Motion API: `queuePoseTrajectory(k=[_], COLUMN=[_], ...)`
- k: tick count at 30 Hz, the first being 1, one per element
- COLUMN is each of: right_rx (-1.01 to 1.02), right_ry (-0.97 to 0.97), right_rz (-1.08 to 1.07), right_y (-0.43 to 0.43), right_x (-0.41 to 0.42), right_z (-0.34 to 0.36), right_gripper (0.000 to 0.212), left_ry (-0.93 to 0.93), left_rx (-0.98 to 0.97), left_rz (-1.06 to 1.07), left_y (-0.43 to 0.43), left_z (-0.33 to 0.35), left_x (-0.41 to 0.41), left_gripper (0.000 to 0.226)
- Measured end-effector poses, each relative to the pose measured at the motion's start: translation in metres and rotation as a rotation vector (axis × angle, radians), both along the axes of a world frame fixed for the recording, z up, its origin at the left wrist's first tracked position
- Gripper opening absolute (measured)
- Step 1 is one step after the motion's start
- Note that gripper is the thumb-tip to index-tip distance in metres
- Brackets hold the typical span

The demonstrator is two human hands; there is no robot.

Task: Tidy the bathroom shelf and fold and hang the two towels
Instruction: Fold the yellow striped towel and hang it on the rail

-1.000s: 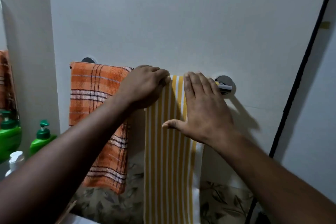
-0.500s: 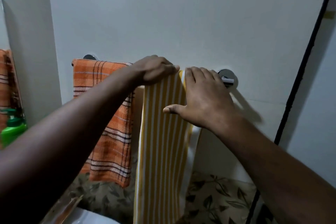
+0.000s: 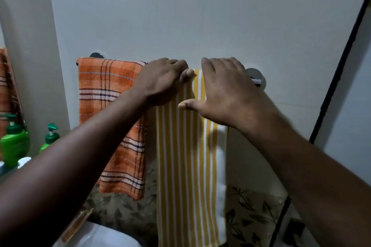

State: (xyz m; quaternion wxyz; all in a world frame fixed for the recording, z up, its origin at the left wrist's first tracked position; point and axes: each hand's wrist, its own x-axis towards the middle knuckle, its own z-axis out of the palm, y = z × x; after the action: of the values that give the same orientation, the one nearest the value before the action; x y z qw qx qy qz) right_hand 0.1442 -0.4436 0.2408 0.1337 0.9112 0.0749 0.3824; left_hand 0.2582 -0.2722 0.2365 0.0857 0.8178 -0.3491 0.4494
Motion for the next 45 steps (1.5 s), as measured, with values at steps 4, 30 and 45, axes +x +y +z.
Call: queuePoseTrajectory(k=[4,30,45], right_rx=[-0.034,1.542,1.662], right_ry=[0.042,0.121,0.255], right_rz=[-0.029,0.682,0.774], right_y=[-0.002,-0.030,-0.024], right_x=[0.010,0.006,-0.007], right_z=[-0.012,-0.108,-0.088], right_gripper=[0.126,0.037,0.027], left_ry=[0.064,0.131,0.855], left_rx=[-0.042,-0.069,-1.247], left_rz=[0.019,0.035,-0.365], left_y=[-0.002,-0.004,-0.008], left_z=[0.003,-0.006,-0.124], left_x=[0.005,-0.003,-0.075], left_gripper=[0.044,0.065,0.041])
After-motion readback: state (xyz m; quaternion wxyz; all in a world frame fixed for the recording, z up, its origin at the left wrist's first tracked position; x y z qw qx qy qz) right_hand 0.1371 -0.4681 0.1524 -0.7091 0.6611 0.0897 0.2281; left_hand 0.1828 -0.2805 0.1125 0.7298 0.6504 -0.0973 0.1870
